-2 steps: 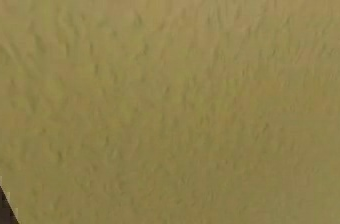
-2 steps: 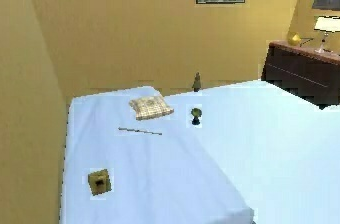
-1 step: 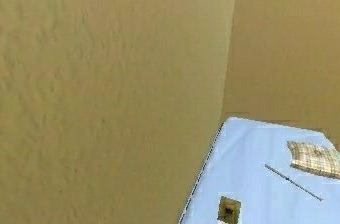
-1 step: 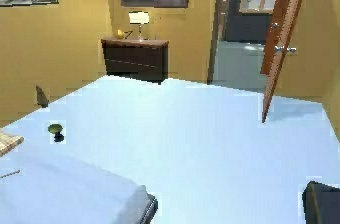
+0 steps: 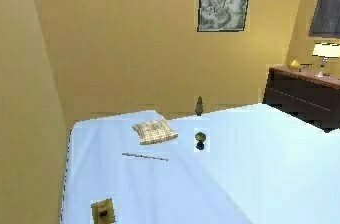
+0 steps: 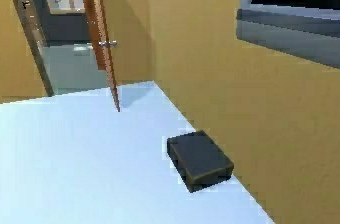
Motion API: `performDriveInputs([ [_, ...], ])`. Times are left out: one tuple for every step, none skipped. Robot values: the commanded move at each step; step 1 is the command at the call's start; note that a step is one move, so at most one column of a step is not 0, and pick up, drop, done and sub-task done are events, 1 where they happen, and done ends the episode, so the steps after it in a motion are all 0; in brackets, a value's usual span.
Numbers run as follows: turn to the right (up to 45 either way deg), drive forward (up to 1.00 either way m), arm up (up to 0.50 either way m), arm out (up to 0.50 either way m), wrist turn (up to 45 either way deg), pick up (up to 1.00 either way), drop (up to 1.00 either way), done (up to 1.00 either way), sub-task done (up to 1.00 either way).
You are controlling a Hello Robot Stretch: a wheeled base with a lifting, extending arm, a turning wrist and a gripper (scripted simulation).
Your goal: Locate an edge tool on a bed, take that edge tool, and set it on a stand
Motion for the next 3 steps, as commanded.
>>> performDriveInputs([
  [45.0,0.0,0.0,0.0,0.0,0.0,0.0,0.0,0.0],
  [18.0,0.0,0.0,0.0,0.0,0.0,0.0,0.0,0.0],
  [0.0,1.0,0.0,0.0,0.0,0.0,0.0,0.0,0.0],
])
